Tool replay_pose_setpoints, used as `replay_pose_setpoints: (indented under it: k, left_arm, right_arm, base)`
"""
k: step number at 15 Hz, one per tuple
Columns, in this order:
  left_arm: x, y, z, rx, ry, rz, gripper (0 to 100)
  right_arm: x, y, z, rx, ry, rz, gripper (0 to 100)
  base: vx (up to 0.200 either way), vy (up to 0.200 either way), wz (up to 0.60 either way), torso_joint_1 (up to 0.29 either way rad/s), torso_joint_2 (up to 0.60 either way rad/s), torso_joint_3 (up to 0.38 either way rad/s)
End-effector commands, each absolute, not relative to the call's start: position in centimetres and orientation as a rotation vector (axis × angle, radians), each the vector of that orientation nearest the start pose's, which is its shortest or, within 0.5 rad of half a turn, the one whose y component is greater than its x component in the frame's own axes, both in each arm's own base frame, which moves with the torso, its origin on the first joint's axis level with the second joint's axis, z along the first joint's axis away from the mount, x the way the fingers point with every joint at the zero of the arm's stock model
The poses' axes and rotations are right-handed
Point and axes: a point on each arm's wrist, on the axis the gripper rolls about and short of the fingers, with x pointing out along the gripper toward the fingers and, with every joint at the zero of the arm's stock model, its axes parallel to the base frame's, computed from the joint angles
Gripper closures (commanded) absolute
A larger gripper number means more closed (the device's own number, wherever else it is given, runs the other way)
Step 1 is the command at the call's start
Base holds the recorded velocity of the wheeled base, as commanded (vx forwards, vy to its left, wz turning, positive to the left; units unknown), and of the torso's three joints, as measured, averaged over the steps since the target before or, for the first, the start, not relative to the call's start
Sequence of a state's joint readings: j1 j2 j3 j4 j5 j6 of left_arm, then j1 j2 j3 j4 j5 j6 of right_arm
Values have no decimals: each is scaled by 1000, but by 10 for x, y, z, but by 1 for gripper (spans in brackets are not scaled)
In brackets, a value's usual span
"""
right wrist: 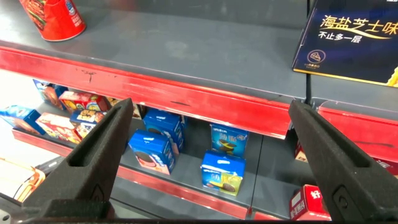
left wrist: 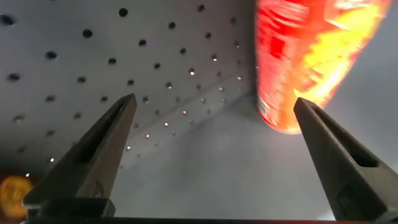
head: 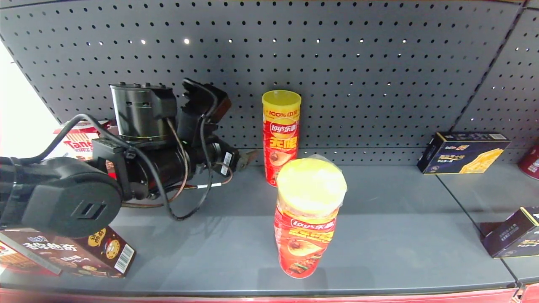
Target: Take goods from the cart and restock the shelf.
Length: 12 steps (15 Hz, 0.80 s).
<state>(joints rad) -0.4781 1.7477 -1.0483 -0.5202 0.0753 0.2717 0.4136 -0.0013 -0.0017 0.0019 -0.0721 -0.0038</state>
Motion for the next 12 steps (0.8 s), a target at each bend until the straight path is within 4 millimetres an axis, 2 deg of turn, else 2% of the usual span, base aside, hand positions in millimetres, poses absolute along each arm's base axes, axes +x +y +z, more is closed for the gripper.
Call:
replay_pose_setpoints:
  k: [1,12]
  left_arm:
    - [316,-163,209,324,147,-423,0]
    - [332,-164,211,304,137,-353,0]
  right_arm:
    - [-20,-11,76,-5,-1,342,0]
    - [-20,-11,76,-5,1,342,0]
  base:
    - [0,0,0,0,0,0]
    - [0,0,0,0,0,0]
